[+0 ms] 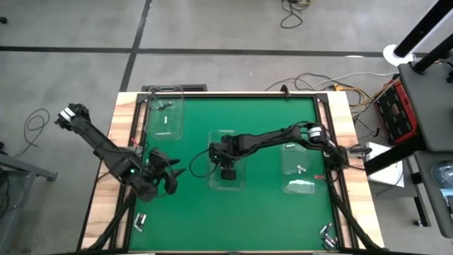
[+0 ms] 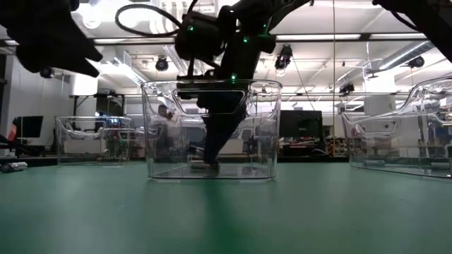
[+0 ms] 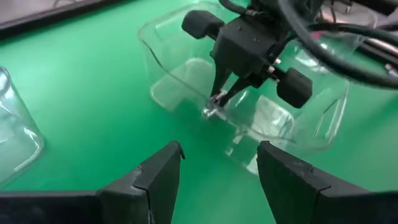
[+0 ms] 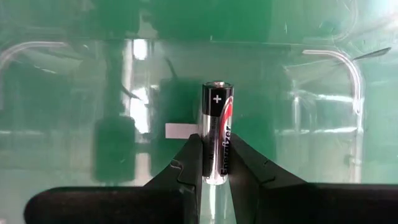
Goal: Sort batteries
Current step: Put the silver battery into the middle transparent bin
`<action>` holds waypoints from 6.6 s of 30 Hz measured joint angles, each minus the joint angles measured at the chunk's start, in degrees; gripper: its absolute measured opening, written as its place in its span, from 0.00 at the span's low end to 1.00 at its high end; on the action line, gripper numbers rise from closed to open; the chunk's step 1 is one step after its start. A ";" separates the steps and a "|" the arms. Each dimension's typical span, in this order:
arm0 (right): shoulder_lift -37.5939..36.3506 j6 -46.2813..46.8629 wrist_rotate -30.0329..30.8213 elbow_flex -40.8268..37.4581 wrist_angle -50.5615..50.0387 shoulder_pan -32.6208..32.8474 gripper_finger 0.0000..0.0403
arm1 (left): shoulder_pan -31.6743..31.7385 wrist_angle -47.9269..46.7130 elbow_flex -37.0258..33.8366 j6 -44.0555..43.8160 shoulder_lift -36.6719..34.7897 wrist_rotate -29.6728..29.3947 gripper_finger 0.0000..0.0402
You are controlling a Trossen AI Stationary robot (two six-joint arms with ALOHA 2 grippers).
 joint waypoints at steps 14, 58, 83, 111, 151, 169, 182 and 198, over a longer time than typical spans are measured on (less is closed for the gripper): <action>-1.16 1.07 -0.05 -0.15 -3.47 0.42 0.10 | -0.06 -3.72 0.00 -0.18 1.76 0.35 0.48; -17.21 -2.63 11.43 -0.01 -0.40 6.77 0.50 | 6.25 -16.33 -9.04 -27.78 2.32 18.84 0.56; -28.08 5.23 24.84 -8.45 -2.38 21.26 0.48 | 29.97 -30.61 3.24 -32.60 21.36 37.15 0.42; -39.15 26.96 44.17 -17.29 -13.17 38.21 0.47 | 19.93 -27.35 -0.93 -66.26 41.07 32.87 0.39; -29.72 38.68 45.30 -28.36 5.49 43.54 0.47 | 17.28 -18.33 9.47 -29.10 22.61 1.62 0.08; -30.99 -9.30 30.46 -31.27 60.36 28.19 0.47 | 13.47 33.41 8.74 35.59 16.91 -17.36 0.09; -31.22 -13.83 18.96 -50.95 100.19 21.04 0.47 | 13.35 90.50 -8.17 75.74 20.38 12.58 0.08; -22.83 -11.01 13.49 -41.18 100.66 15.62 0.47 | 14.49 107.01 -3.57 84.82 21.35 19.27 0.08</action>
